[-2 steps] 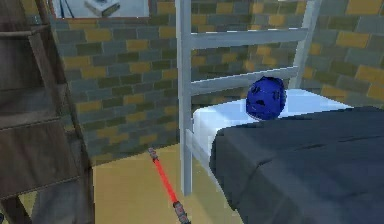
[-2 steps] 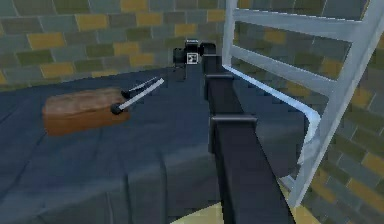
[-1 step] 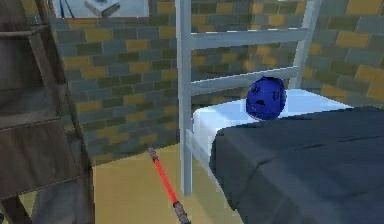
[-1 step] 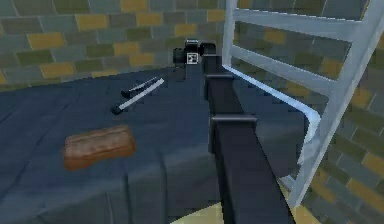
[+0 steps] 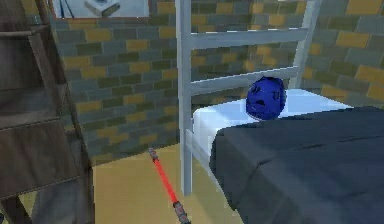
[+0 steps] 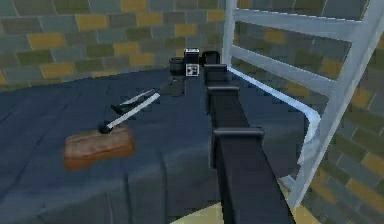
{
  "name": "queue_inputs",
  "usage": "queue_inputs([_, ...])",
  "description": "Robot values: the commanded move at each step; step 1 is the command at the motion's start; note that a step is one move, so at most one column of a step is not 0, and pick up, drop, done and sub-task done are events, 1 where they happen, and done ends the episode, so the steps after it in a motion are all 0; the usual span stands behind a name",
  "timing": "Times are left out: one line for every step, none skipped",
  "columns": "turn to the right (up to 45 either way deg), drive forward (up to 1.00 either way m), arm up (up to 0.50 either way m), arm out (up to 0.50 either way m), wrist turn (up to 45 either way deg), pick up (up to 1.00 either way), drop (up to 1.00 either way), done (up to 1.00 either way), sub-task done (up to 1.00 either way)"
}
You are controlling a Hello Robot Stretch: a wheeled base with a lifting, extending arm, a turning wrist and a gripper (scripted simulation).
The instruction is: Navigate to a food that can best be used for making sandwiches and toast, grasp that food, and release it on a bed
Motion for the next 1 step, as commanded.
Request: queue_inputs([0.0, 0.00, 0.00, 0.00, 0.0, 0.00, 0.00, 1.00, 0.00])
